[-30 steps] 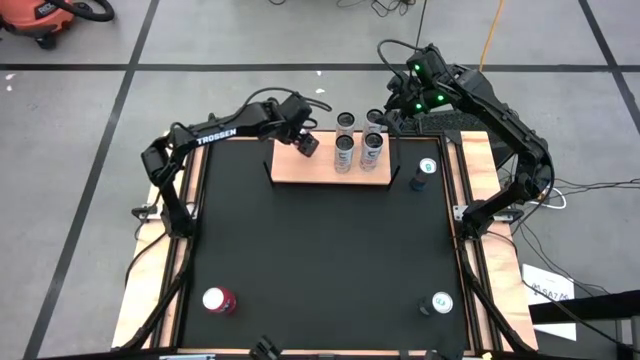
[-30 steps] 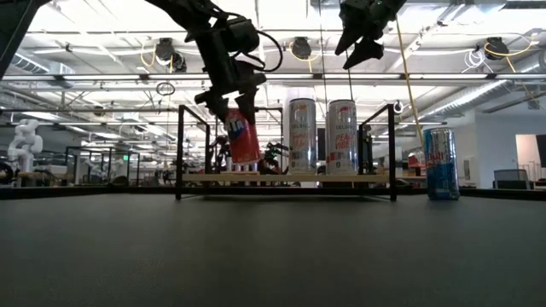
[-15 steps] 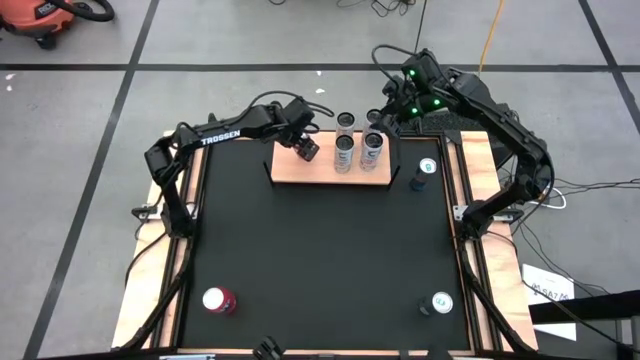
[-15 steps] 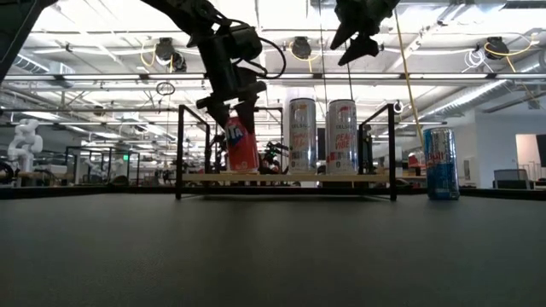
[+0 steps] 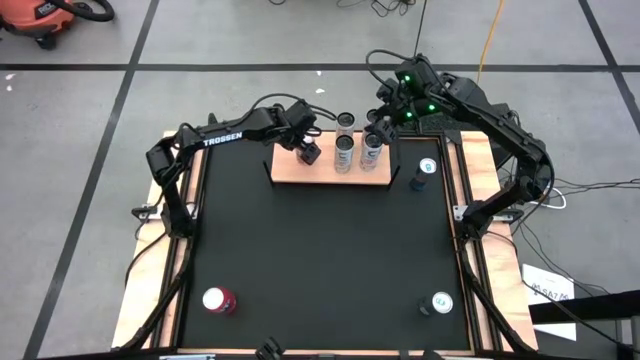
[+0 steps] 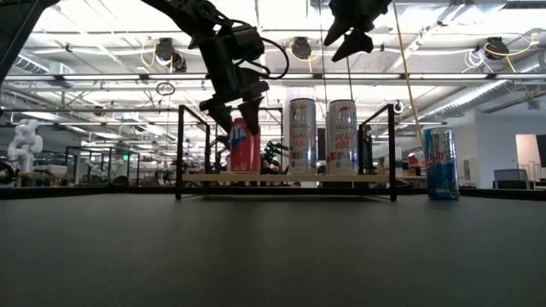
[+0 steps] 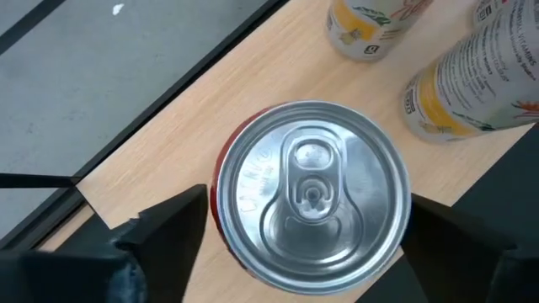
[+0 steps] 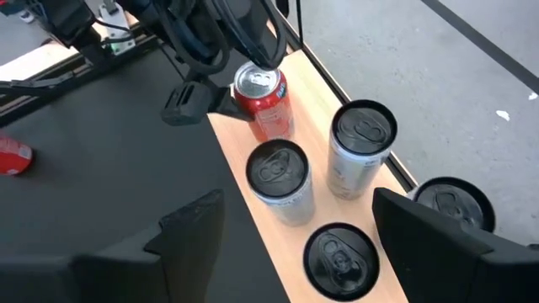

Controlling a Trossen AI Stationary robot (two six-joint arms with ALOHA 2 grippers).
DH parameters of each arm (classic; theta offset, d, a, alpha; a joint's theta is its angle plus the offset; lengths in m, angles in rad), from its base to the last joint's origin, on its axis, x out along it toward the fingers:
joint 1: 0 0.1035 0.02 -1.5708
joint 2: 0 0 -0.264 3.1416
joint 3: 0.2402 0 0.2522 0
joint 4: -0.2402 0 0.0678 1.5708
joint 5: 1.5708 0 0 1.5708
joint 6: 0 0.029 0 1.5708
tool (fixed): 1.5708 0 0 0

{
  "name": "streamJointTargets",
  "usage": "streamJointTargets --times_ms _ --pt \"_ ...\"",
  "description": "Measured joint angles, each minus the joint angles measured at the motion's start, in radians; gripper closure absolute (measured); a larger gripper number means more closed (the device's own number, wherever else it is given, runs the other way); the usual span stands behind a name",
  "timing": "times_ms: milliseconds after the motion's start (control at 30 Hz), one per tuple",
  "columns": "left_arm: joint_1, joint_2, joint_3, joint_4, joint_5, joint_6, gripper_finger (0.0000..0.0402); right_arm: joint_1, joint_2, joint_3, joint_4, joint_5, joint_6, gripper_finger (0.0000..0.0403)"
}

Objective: Place canned beverage on shelf
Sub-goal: Put the top orange soda can on the shelf

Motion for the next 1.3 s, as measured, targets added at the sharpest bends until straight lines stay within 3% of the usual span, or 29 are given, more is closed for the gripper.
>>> streamJointTargets --times_ms 133,300,633,1000,1200,1300 --pt "0.0 -0.004 0.0 0.008 0.002 -0.001 0.0014 0.0 0.0 0.0 0.014 0.0 0.0 0.0112" --pt "0.001 -0.026 0.046 -0.043 -0.002 0.002 0.001 0.004 0.001 0.0 0.089 -0.003 0.0 0.0112" --pt "0.001 -0.248 0.025 -0.166 -0.071 0.154 0.0009 0.013 0.092 0.0 0.281 -0.028 0.056 0.0112" --pt "-0.017 -0.522 -0.244 -0.114 -0.09 0.064 0.0009 0.113 0.243 0.0 0.459 -0.029 -0.052 0.0111" --pt "-0.067 -0.614 -0.397 -0.092 -0.096 -0.025 0.0009 0.162 0.315 0.0 0.519 0.057 -0.2 0.0082" --pt "-0.089 -0.638 -0.432 -0.056 -0.097 -0.024 0.0009 0.182 0.347 0.0 0.505 0.084 -0.199 0.0064"
